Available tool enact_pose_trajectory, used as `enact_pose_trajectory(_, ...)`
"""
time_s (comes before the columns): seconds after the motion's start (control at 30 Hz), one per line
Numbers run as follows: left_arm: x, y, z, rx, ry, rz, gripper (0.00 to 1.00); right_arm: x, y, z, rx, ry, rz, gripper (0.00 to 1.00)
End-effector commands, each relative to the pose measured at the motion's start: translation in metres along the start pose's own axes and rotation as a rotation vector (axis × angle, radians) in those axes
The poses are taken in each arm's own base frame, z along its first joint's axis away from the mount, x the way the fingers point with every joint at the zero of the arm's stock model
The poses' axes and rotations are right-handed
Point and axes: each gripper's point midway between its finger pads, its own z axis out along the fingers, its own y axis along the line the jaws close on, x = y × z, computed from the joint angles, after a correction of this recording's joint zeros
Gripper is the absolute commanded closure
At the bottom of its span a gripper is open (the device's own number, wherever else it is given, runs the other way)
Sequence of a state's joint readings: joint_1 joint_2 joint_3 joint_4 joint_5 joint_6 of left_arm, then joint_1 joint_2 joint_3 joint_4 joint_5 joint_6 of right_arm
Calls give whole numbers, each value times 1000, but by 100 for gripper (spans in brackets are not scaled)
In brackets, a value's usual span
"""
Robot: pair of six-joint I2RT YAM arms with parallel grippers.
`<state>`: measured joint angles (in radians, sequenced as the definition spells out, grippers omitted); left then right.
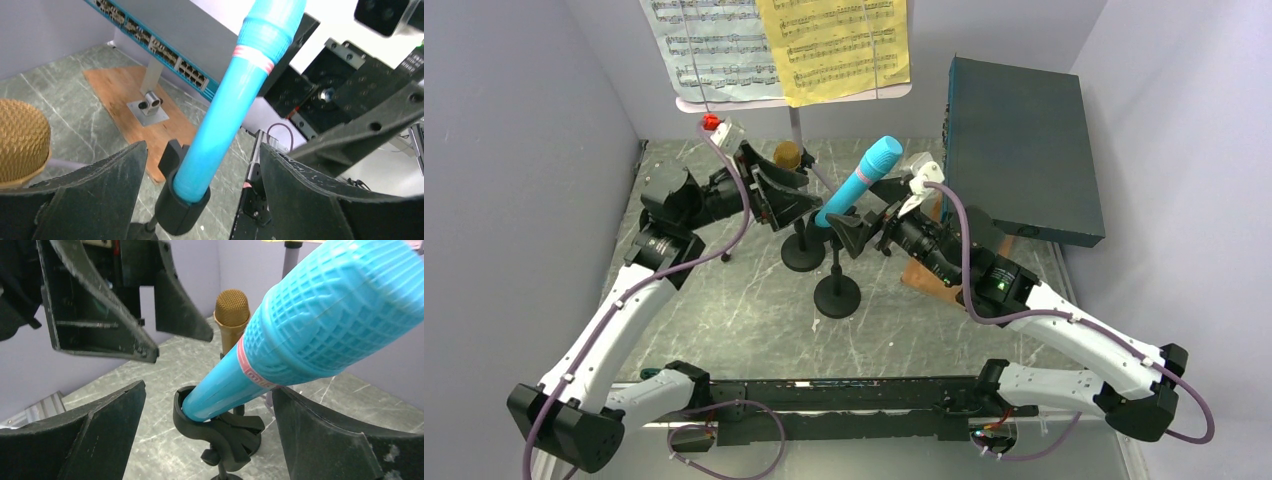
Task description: Set up the instrument practice props
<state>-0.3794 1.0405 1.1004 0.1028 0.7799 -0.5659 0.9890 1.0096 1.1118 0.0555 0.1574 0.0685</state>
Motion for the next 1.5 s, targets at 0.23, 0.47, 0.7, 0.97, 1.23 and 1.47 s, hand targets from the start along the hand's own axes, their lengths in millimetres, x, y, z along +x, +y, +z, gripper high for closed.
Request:
enact_pose_trajectory(0.23,-34,-59,60,110,-30,242,13,8,4,-13,-71,75,-47,1)
enact_pose_trajectory(0.47,-30,-43,79,53,-11,258,12,36,-13,-25,-68,125,-162,1)
enact_pose_trajectory(0.7,-10,-35,94,78,42,236,13,49,-4,-25,-165,121,-106,1)
enact_pose_trajectory(0.97,1,-42,99,165,85,262,38,69,-13,-19,-143,138,-48,18)
enact_pose_trajectory(1.23,23,-54,84,268,153,325,79,83,-1,-10,-224,103,9,36)
enact_pose_trajectory(1.47,28,-67,68,330,187,375,100,71,16,-3,-310,3,80,61)
